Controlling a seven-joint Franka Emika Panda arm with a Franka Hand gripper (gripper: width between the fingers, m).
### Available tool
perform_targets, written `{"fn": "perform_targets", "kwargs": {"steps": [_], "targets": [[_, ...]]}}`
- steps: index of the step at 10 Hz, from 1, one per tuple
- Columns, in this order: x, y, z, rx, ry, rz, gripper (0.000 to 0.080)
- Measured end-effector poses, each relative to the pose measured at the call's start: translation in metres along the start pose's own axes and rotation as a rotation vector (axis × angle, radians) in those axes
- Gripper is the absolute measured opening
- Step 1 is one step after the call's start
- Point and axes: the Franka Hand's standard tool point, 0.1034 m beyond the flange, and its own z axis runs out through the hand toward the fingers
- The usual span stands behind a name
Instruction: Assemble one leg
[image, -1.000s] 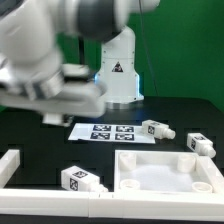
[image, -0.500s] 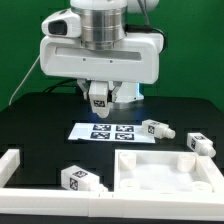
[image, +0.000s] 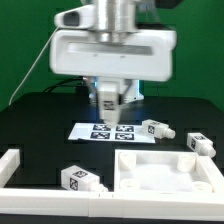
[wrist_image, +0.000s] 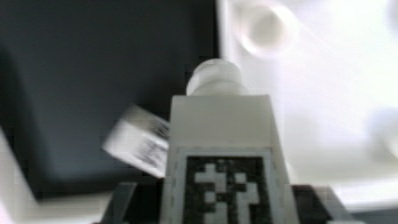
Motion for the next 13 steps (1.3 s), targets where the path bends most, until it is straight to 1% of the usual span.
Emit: {"fn": "perform_targets", "kwargs": {"steps": [1,2,3,4,5,7,8,9,10,11,12,13], "targets": [[0.005,-0.034,-0.002,0.016,0.113,-0.033,0.0278],[0.003,-0.053,-0.002,0.035,0.194,-0.051,0.0278],[0.002,-0.050,0.000,0.042,0.256,-0.048,0.0278],[0.001,-0.048,0.002,0.042,0.273,-0.040,0.0278],[0.001,-0.050,0.002,0.044,0.284,-0.042,0.0278],[0.003,-0.052,0.003,0.042,0.284,-0.058,0.0278],[0.018,-0.062,0.008,0.037,0.300,-0.096,0.0278],[0.032,-0.079,0.016,0.035,0.316,-0.126,0.0278],[0.041,-0.094,0.028,0.034,0.332,-0.153,0.0278],[0.041,-0.097,0.039,0.031,0.343,-0.163,0.0278],[0.039,-0.094,0.043,0.029,0.348,-0.156,0.0278],[0.040,-0.095,0.042,0.029,0.350,-0.158,0.0278]]}}
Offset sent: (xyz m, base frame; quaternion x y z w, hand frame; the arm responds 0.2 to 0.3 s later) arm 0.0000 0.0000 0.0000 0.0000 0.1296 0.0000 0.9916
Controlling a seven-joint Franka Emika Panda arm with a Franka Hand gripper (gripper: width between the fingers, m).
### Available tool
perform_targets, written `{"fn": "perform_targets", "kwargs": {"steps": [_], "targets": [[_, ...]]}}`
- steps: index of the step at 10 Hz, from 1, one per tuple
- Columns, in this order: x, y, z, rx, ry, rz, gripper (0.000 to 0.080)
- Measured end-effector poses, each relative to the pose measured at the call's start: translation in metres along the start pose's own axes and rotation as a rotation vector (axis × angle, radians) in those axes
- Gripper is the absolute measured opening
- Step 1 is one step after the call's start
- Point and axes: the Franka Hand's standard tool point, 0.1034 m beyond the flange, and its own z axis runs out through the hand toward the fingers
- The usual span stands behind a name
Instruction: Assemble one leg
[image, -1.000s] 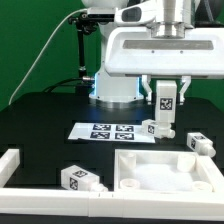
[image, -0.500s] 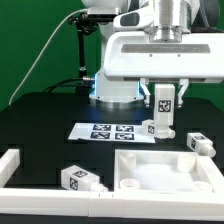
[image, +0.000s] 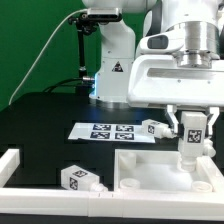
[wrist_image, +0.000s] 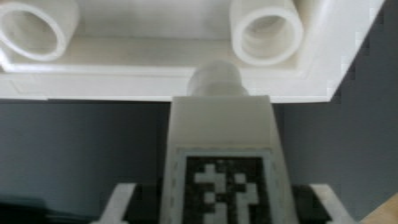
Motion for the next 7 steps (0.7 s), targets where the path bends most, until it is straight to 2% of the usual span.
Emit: {"fn": "perform_targets", "kwargs": {"steps": [3,5,7], "targets": [[-0.003,-0.002,0.002,0.001,-0.002,-0.009,0.0278],[-0.013,-0.015,0.014,0.009,-0.019,-0.008,0.0278],[-0.016,-0.027,0.016,0.016,-0.039,-0.011,0.0278]]}}
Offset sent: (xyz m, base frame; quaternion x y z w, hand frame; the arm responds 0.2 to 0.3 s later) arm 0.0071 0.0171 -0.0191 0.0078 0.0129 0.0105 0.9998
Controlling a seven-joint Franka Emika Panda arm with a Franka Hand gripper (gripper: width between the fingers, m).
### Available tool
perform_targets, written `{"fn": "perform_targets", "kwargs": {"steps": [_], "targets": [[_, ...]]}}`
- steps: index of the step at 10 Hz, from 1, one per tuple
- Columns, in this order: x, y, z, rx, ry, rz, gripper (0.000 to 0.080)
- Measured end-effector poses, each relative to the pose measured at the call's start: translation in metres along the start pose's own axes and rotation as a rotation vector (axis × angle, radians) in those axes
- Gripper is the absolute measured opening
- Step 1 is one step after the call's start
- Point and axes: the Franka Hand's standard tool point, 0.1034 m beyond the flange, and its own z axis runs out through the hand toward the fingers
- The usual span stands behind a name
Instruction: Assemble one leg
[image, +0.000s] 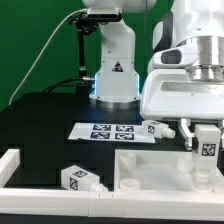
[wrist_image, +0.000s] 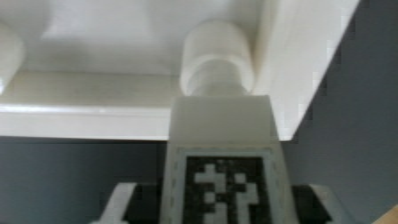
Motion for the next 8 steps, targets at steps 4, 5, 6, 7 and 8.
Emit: {"fn": "perform_targets", "kwargs": {"steps": [4,5,6,7,8], "targets": [[0.0023,-0.0019,0.0080,-0.003,0.011,-0.003,0.0278],[0.0030,-0.0011,0.0083,-0.004,0.012,-0.005,0.0278],[0.0036,-0.0013,0.0088,-0.004,0.013,-0.005,0.0278],[0.0048,-0.0026,0.0097,-0.003,0.015,-0.007,0.0278],[0.0061,-0.0027,0.0103,-0.003,0.021,-0.007,0.0278]]}}
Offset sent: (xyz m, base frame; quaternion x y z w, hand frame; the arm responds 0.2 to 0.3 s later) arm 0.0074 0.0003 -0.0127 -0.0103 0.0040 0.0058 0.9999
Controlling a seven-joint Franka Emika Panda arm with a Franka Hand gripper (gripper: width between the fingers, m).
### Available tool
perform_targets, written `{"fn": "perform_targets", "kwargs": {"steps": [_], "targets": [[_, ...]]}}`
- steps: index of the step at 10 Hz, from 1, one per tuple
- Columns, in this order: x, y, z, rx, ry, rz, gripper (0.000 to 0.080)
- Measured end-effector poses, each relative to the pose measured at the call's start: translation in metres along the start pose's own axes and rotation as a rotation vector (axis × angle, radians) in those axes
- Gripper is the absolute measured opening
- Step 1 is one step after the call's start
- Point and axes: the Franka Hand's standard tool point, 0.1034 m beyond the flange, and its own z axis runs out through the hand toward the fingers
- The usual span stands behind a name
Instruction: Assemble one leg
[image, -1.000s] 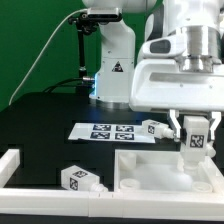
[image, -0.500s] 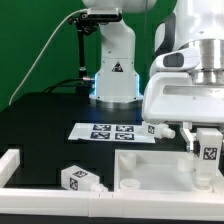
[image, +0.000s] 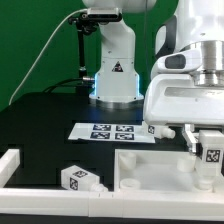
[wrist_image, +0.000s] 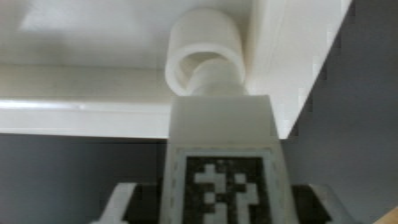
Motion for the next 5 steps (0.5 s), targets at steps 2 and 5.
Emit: {"fn": "perform_targets", "kwargs": {"steps": [2,5], "targets": [[0.0001,0.0038,0.0005,-0.003,0.004,-0.004,0.0278],[-0.0006,0.0059,-0.0003,-0.005,0.003,-0.013,0.0278]]}}
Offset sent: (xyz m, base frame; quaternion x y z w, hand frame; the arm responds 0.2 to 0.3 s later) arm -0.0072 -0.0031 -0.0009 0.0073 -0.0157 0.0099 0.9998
